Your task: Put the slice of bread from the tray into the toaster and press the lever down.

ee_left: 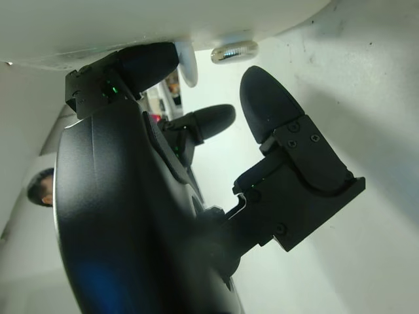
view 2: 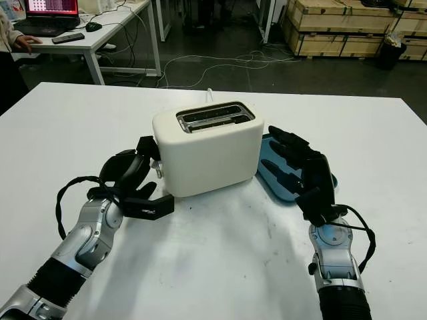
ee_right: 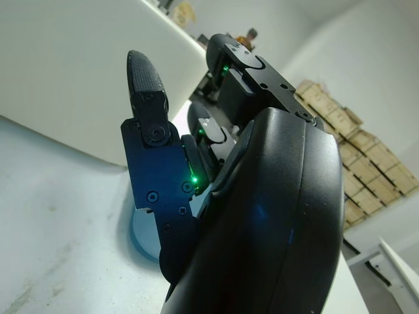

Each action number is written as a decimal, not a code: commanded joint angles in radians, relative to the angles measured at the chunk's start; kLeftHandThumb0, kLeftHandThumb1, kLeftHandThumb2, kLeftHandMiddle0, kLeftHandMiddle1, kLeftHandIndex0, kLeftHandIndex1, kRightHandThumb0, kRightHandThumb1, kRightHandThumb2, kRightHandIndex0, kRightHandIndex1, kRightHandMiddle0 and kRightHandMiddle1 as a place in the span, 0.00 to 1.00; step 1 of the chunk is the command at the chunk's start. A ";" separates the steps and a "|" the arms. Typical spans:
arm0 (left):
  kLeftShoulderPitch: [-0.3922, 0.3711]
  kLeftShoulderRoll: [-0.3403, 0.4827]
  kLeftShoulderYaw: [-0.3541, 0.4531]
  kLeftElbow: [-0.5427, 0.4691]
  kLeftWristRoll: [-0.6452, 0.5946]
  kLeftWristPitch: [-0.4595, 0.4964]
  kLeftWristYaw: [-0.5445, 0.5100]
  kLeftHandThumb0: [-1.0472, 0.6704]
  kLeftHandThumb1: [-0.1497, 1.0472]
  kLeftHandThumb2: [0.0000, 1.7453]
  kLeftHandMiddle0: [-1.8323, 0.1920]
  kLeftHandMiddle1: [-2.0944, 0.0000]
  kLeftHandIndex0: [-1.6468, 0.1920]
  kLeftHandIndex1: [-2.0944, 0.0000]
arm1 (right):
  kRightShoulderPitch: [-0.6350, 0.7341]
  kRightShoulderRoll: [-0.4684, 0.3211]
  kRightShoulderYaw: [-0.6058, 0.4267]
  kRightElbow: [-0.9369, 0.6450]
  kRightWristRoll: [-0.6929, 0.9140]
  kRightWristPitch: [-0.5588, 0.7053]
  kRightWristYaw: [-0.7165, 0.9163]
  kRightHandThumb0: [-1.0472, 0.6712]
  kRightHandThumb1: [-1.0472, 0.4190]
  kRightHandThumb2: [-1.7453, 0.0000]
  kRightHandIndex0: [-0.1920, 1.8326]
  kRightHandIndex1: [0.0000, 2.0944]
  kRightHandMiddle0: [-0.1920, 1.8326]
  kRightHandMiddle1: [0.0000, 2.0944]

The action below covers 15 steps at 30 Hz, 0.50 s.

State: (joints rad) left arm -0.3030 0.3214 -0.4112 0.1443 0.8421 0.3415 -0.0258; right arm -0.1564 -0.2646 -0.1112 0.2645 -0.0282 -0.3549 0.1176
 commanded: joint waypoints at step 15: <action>0.107 -0.051 -0.048 0.127 -0.173 -0.139 -0.143 0.39 0.23 0.98 0.74 0.28 0.67 0.40 | -0.014 -0.006 0.005 -0.013 -0.026 0.012 -0.018 0.32 0.09 0.95 0.43 0.00 0.41 0.00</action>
State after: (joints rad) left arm -0.2856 0.3275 -0.3852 0.1487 0.7579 0.2464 -0.0260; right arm -0.1567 -0.2646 -0.1086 0.2645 -0.0373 -0.3545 0.1120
